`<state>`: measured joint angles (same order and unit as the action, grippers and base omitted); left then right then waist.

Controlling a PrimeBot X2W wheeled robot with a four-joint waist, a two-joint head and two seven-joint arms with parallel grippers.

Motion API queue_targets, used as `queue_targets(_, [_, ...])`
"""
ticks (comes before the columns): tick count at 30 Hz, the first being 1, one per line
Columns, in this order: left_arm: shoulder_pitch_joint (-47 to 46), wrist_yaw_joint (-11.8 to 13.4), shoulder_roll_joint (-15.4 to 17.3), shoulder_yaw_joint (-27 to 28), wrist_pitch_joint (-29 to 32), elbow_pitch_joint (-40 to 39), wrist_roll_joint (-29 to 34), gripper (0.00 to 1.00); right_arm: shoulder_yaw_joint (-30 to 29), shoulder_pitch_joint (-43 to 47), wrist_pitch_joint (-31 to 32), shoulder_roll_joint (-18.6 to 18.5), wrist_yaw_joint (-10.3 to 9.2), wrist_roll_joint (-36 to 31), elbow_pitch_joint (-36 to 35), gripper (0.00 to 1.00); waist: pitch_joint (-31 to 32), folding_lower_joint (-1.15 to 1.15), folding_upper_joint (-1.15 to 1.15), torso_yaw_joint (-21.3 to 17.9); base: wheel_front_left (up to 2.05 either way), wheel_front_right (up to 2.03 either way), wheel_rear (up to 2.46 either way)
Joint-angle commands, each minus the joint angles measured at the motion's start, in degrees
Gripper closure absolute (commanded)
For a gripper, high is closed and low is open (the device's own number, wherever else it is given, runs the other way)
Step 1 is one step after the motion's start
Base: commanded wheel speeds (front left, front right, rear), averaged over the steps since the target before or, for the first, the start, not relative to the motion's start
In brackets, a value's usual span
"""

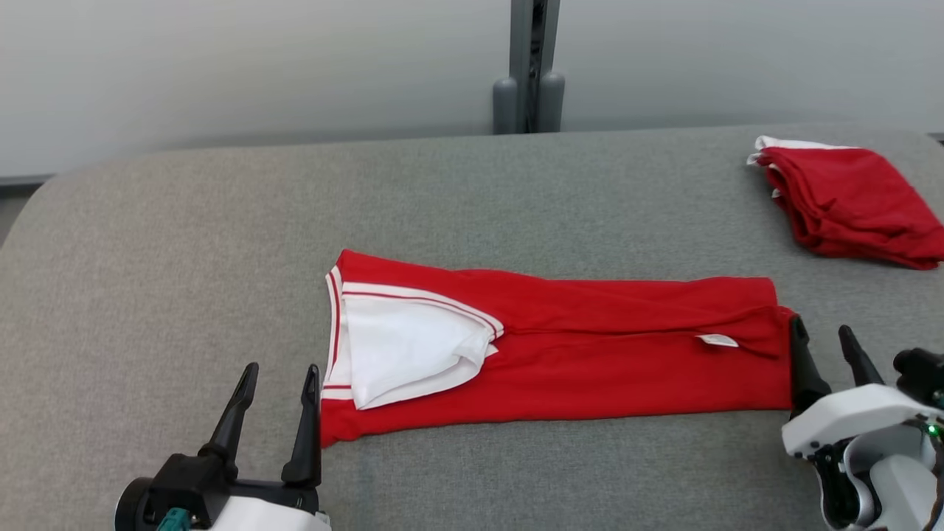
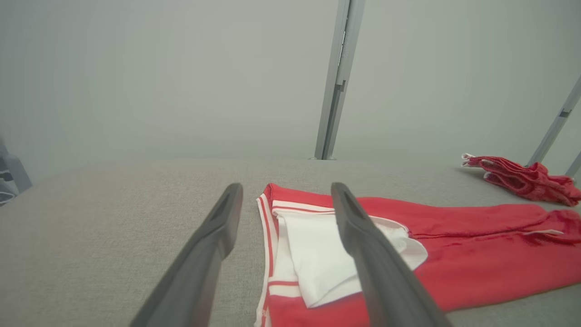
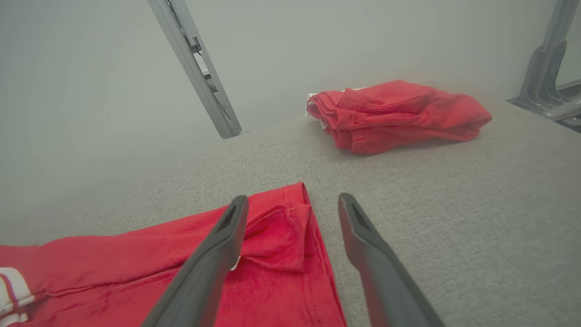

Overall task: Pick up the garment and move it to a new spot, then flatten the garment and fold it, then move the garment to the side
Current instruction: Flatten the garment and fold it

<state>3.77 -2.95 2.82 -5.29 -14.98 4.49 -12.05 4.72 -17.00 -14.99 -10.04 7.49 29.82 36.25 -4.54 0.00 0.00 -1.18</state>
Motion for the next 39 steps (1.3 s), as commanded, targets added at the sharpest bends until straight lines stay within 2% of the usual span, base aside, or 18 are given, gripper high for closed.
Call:
queue_targets(1, [-1.51,-0.28,0.20,0.04,-0.22,0.29,0.63,0.00,0.01,-2.12,-0.30,-0.68,0.01,0.58,2.06,0.00,-2.11,0.00,0.00,1.17,0.00,0.00,0.00])
queue_targets(9, [-4.26,-0.82,0.19,-0.35,-0.22,0.80,1.30,0.00,1.03,-7.70,-0.30,-1.44,0.02,3.53,10.83,0.00,-6.25,0.00,0.00,2.58,0.00,0.00,0.00])
queue_targets(18, [-5.96,-1.14,0.19,-0.40,-0.22,1.27,2.07,0.00,6.66,-10.41,1.36,-0.39,0.02,9.34,19.50,0.00,-8.13,0.00,0.00,2.53,0.00,0.00,0.00])
queue_targets(19, [-6.00,-1.16,0.20,-0.50,-0.22,1.32,2.04,0.00,7.37,-10.57,1.89,-0.28,0.02,10.29,19.97,0.07,-8.14,0.00,0.00,2.50,0.00,0.00,0.00])
queue_targets(21, [-5.99,-1.23,0.18,-0.70,-0.22,1.52,1.96,0.00,8.82,-10.70,2.26,-0.45,0.02,12.03,20.24,0.74,-8.05,0.00,0.00,2.48,0.00,0.00,0.00])
queue_targets(22, [-6.08,-1.24,0.20,-0.74,-0.22,1.61,1.94,0.00,9.39,-10.75,2.09,-0.68,0.02,12.74,20.19,1.00,-7.97,0.00,0.00,2.47,0.00,0.00,0.00])
queue_targets(28, [-5.83,-1.14,0.19,-0.82,-0.22,1.82,1.98,0.00,10.90,-10.88,0.25,-4.42,0.00,16.80,17.91,1.00,-7.04,0.00,0.00,2.37,0.00,0.00,0.00])
queue_targets(39, [-4.51,-1.08,0.19,-0.35,-0.22,2.11,2.27,0.00,11.94,-10.63,-0.30,-11.23,0.01,20.08,12.30,1.00,-4.87,0.00,0.00,1.40,0.00,0.00,0.00])
